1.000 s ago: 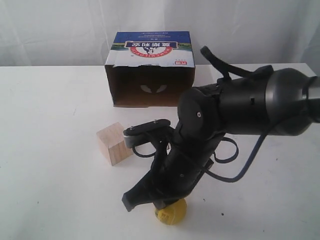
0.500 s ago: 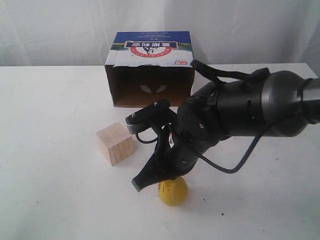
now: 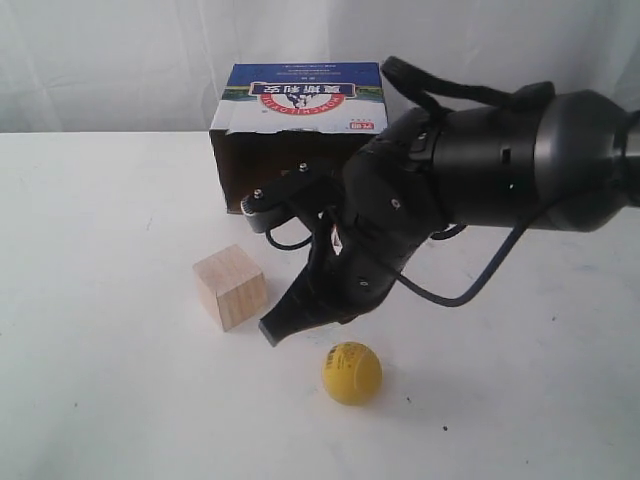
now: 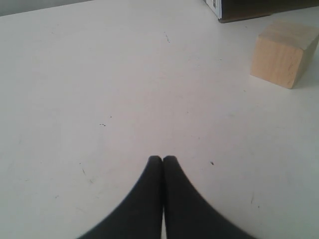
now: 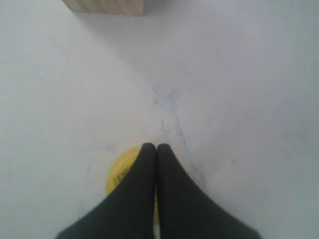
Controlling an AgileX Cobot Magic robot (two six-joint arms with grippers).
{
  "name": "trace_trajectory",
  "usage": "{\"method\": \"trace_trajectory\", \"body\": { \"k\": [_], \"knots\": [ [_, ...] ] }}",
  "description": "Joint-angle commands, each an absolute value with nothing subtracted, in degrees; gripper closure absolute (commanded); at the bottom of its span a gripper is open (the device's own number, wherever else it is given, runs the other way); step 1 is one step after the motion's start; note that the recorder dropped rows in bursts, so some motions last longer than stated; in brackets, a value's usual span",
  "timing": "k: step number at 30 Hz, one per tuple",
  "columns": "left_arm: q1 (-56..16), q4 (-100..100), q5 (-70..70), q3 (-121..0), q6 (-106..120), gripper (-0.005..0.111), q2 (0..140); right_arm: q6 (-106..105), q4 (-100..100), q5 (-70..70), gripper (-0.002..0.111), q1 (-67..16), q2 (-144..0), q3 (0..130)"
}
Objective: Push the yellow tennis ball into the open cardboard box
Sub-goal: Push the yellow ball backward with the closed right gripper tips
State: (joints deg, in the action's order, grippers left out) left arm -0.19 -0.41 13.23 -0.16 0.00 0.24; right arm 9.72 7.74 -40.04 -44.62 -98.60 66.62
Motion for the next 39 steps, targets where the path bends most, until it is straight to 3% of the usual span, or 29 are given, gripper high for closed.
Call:
{"method": "trace_trajectory", "body": {
  "k": [1, 18, 29, 39],
  "knots": [
    [-0.24, -0.81, 13.28, 0.00, 0.00, 0.107, 0.00, 12.29, 6.94, -51.04, 0.108, -44.42, -97.21, 67.26],
    [-0.24, -0.81, 13.28, 0.00, 0.00, 0.107, 0.00, 8.84, 1.66, -48.44, 0.108, -44.63, -103.22, 67.15],
    [-0.24, -0.81, 13.28, 0.00, 0.00, 0.107, 0.00, 16.98, 17.00, -38.78, 0.108, -44.53, -103.51, 67.38],
    [-0.24, -0.81, 13.28, 0.00, 0.00, 0.107, 0.00, 23.40, 23.68, -41.66, 0.108, -44.53, -98.03, 67.61]
  ]
}}
